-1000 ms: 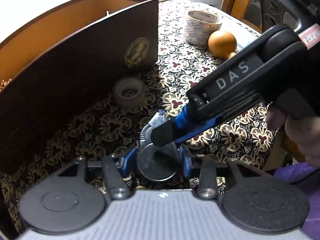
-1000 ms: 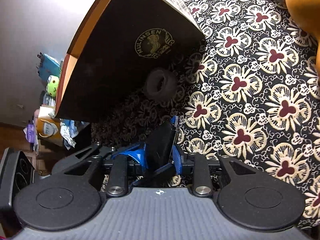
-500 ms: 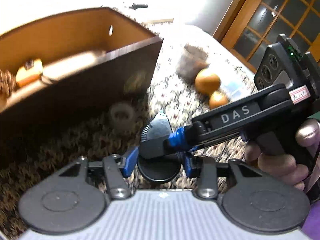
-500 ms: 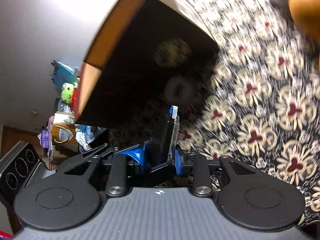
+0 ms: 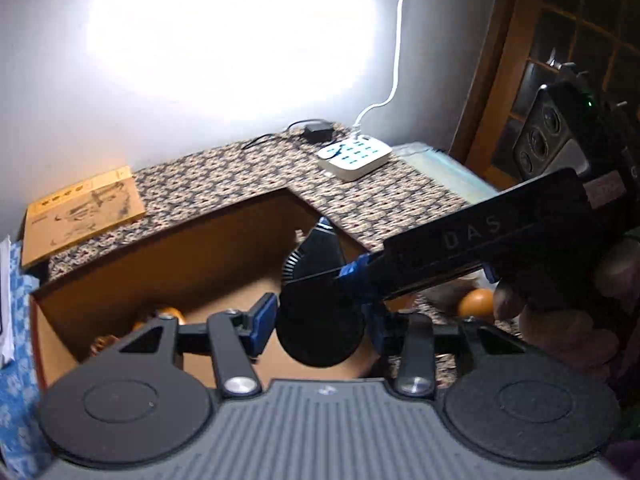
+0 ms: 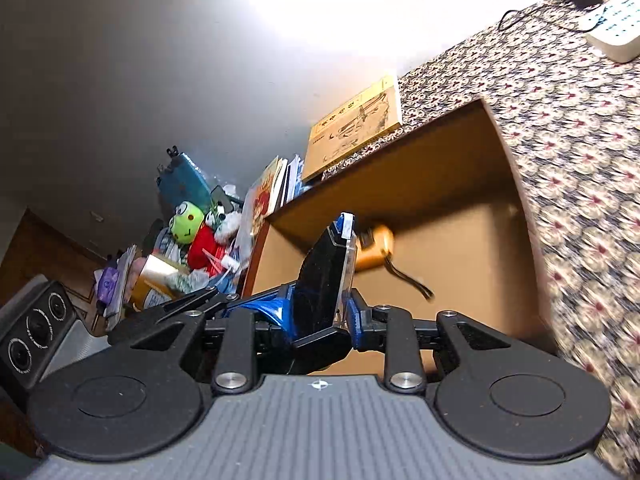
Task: Organize rigid objects
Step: 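Lift the black pocket knife with the right gripper and carry it over the box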
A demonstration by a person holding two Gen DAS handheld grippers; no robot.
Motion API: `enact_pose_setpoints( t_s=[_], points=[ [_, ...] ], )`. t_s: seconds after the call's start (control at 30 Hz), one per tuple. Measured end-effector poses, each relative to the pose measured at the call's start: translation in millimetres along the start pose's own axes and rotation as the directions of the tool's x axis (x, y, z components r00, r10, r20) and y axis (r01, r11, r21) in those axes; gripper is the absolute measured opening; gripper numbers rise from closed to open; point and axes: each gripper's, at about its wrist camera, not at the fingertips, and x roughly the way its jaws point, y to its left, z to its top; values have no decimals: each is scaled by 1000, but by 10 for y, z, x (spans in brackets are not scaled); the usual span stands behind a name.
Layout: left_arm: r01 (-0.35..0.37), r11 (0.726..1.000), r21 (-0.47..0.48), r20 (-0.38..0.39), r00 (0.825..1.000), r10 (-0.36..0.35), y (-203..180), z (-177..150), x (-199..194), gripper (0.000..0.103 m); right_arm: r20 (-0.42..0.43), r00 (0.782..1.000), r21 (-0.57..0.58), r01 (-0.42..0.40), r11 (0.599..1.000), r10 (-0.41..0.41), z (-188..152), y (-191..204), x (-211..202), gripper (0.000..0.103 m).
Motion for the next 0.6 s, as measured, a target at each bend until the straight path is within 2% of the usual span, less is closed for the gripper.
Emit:
enact_pose_setpoints(
  t_s=[0.2, 0.3, 0.4, 0.5, 0.6],
  points=[
    [-65, 993, 97, -129, 989, 77, 503, 93, 277, 45, -66, 998, 149, 18, 989, -8, 179, -77, 739, 10],
    [-71, 990, 126, -210, 973, 96, 760, 7, 411, 45, -110, 994, 243, 39, 969, -12, 143, -146, 1072, 10],
    [-88, 979, 185, -278, 951, 138, 852, -131, 587, 45, -164, 986, 344, 72, 936, -16, 80, -229, 1326, 9],
    [-108, 970, 217, -314, 933, 174, 917, -223, 677, 46, -209, 977, 363, 111, 925, -36, 37, -236, 1511, 10],
    [-137, 965, 222, -317, 926, 204, 980, -277, 674, 51, -249, 968, 360, 129, 924, -38, 33, -215, 1589, 12]
  ],
)
